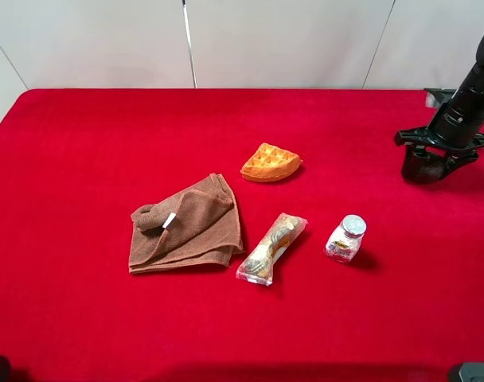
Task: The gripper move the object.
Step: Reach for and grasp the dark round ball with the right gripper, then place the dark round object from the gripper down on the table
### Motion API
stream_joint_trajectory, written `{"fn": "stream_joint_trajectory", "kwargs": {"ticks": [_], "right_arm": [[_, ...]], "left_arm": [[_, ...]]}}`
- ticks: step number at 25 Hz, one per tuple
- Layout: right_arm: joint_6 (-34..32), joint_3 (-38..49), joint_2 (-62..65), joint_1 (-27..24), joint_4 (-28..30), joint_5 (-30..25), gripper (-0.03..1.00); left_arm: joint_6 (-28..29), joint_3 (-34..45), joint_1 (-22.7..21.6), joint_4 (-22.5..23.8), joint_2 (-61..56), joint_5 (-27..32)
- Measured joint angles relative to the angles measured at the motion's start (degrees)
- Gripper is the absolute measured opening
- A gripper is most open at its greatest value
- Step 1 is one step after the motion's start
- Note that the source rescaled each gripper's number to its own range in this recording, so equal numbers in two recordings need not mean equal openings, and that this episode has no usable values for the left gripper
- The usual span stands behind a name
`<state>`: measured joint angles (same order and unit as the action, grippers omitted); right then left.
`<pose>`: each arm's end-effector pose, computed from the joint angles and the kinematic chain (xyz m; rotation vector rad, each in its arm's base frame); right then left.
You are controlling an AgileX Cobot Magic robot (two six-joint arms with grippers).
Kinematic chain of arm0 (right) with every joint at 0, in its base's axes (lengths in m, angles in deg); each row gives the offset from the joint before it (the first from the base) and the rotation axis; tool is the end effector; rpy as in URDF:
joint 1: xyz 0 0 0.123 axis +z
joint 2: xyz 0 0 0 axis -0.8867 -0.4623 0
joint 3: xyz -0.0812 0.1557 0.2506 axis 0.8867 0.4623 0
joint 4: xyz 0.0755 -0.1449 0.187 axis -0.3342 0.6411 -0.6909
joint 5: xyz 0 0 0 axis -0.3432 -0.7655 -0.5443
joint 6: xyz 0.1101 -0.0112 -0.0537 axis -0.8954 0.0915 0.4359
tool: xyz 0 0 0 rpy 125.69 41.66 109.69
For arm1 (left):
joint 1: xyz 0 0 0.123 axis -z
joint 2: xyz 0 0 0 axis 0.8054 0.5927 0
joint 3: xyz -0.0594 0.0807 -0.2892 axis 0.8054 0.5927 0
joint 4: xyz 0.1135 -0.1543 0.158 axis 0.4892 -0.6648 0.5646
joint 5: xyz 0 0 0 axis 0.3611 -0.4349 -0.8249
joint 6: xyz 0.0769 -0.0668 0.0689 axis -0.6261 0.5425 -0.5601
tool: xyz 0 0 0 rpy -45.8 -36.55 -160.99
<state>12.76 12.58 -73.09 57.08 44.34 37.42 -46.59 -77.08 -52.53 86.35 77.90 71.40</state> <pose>0.3838 -0.0289 0.0923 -0.0211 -3.1242 -0.0955 -0.0009 -0.0033 0.2591 0.1271 2.0432 0.0156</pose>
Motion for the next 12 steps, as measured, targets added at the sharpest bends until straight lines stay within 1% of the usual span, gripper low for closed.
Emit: {"fn": "stream_joint_trajectory", "kwargs": {"ticks": [12], "right_arm": [[0.0,0.0,0.0,0.0,-0.4,-1.1,0.00]], "left_arm": [[0.0,0.0,0.0,0.0,0.0,0.0]]}}
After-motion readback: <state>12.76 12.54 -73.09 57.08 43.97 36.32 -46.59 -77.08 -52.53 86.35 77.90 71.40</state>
